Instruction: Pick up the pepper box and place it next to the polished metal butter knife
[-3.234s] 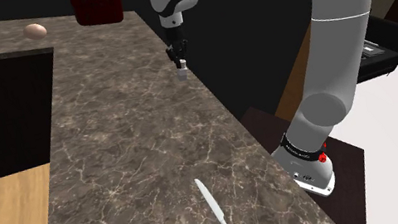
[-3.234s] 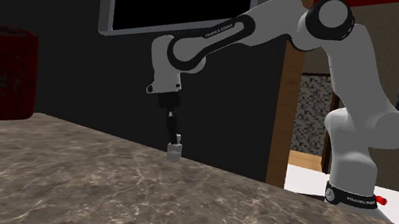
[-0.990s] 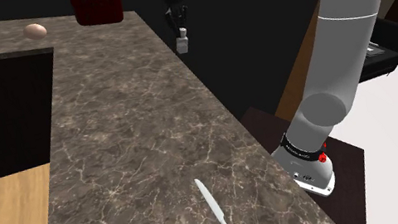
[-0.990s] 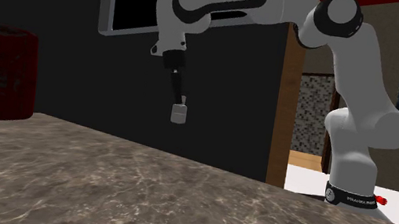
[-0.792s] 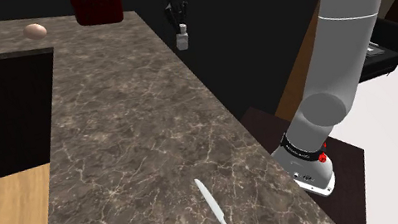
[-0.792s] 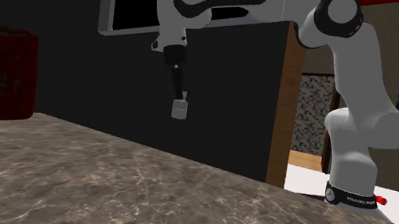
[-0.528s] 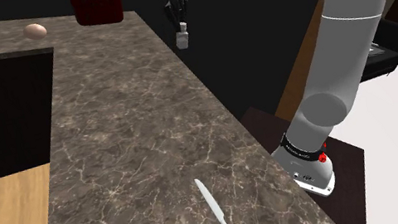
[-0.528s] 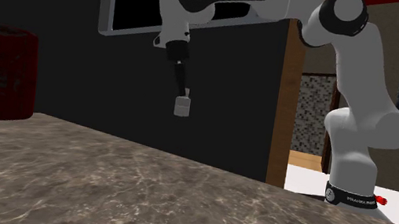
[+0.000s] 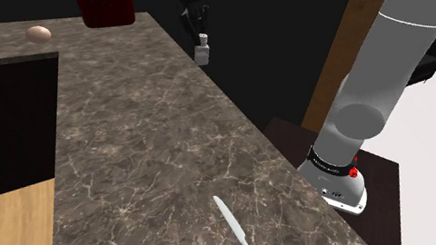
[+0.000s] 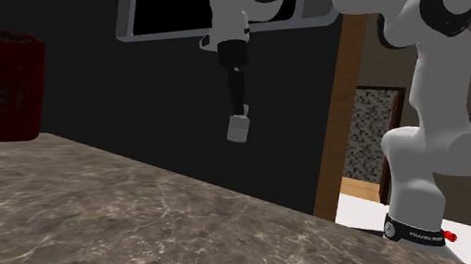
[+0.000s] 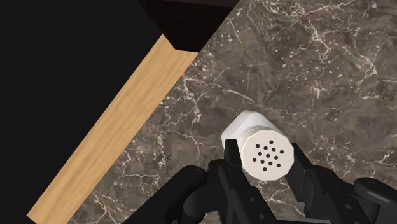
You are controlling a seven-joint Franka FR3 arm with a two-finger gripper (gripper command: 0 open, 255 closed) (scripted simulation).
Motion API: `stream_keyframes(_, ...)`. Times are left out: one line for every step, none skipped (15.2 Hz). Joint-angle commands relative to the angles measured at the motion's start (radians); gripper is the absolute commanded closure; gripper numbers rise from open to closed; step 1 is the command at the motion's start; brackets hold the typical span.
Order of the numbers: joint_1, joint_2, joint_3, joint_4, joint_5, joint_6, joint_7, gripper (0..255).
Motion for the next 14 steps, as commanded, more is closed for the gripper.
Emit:
stream_keyframes(0.019, -0.055, 0.019, -0.068, 0.009, 0.013, 0.038, 255)
stream_keyframes(0.028, -0.079, 0.030, -0.096, 0.014, 0.016, 0.057, 255)
stream_keyframes(0.037, -0.103, 0.041, -0.122, 0.020, 0.019, 0.076, 255)
stream_keyframes(0.046, -0.126, 0.051, -0.147, 0.027, 0.021, 0.094, 255)
stream_keyframes(0.055, -0.148, 0.063, -0.171, 0.034, 0.023, 0.113, 255)
stream_keyframes(0.065, -0.169, 0.074, -0.193, 0.042, 0.024, 0.133, 255)
stream_keyframes(0.074, -0.190, 0.086, -0.214, 0.050, 0.025, 0.152, 255)
stream_keyframes(0.084, -0.210, 0.098, -0.234, 0.059, 0.026, 0.171, 255)
stream_keyframes(0.094, -0.229, 0.110, -0.253, 0.069, 0.027, 0.191, 255)
stream_keyframes(0.103, -0.247, 0.123, -0.271, 0.078, 0.027, 0.211, 255)
stream_keyframes(0.113, -0.265, 0.136, -0.288, 0.089, 0.027, 0.231, 255)
stream_keyframes(0.123, -0.281, 0.149, -0.303, 0.099, 0.027, 0.251, 255)
stream_keyframes(0.133, -0.297, 0.163, -0.318, 0.111, 0.027, 0.271, 255)
stream_keyframes(0.144, -0.313, 0.177, -0.331, 0.122, 0.027, 0.291, 255)
